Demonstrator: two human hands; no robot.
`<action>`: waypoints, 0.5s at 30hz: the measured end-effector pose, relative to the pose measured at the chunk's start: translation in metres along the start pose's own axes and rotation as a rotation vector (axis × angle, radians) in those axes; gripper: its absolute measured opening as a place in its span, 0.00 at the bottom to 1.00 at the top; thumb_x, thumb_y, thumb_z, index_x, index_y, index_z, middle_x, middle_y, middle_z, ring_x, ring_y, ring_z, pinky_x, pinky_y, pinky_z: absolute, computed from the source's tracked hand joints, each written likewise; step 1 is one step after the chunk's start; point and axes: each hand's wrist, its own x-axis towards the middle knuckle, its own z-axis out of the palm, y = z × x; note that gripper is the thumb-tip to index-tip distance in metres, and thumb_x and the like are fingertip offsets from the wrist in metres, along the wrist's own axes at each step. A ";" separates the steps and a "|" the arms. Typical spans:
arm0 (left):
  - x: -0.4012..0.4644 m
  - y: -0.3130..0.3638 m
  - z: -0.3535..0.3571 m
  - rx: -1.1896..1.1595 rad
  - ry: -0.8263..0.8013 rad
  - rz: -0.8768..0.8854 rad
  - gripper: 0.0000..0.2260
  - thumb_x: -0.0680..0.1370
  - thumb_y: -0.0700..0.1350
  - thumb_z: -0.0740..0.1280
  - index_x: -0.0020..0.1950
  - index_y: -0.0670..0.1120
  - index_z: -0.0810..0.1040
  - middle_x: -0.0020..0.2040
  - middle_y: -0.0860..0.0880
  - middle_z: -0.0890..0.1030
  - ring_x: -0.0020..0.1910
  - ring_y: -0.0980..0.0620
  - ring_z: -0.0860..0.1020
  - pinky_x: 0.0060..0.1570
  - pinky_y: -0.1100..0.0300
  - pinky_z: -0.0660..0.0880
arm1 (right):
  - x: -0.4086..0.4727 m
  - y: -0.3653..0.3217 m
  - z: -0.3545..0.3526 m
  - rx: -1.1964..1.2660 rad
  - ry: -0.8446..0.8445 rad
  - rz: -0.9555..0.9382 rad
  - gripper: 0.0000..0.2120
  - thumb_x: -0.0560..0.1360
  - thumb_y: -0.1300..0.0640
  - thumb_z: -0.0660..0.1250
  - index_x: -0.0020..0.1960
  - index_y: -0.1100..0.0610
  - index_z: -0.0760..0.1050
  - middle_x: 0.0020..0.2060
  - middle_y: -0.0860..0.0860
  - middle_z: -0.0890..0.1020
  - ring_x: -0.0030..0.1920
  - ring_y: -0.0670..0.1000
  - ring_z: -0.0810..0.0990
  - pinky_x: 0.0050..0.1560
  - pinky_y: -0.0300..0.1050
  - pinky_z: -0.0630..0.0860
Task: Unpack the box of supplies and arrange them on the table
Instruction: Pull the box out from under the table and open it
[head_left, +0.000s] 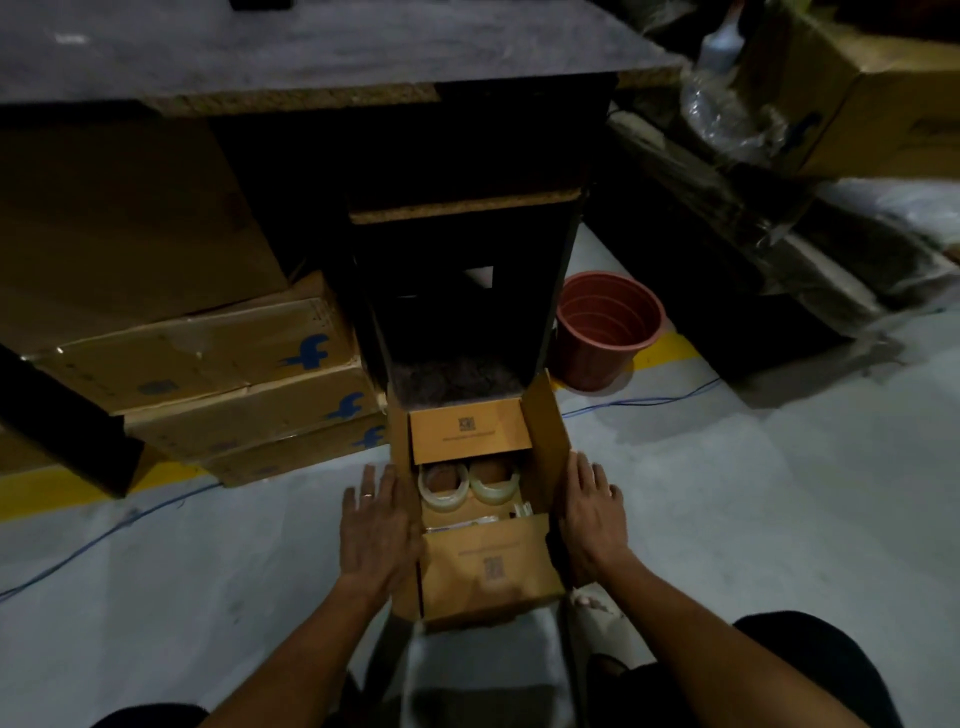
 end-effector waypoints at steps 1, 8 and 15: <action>-0.001 -0.006 0.001 0.023 -0.028 -0.018 0.31 0.75 0.52 0.62 0.76 0.43 0.64 0.77 0.42 0.63 0.77 0.39 0.57 0.72 0.39 0.59 | 0.001 0.003 0.003 -0.061 -0.024 0.031 0.39 0.78 0.51 0.61 0.79 0.60 0.42 0.79 0.58 0.51 0.77 0.62 0.53 0.73 0.63 0.59; -0.005 -0.017 0.027 -0.044 -0.245 -0.180 0.34 0.80 0.59 0.55 0.79 0.43 0.48 0.79 0.38 0.39 0.79 0.39 0.41 0.76 0.41 0.46 | 0.008 0.009 0.033 -0.336 -0.071 0.089 0.42 0.79 0.43 0.54 0.76 0.63 0.33 0.75 0.65 0.34 0.75 0.65 0.31 0.71 0.70 0.31; 0.012 -0.013 0.062 -0.286 -0.475 -0.202 0.33 0.82 0.52 0.55 0.80 0.45 0.41 0.80 0.42 0.39 0.79 0.39 0.43 0.77 0.45 0.50 | 0.022 0.016 0.064 -0.066 -0.320 0.133 0.34 0.81 0.48 0.50 0.79 0.57 0.36 0.78 0.60 0.38 0.78 0.62 0.39 0.76 0.62 0.46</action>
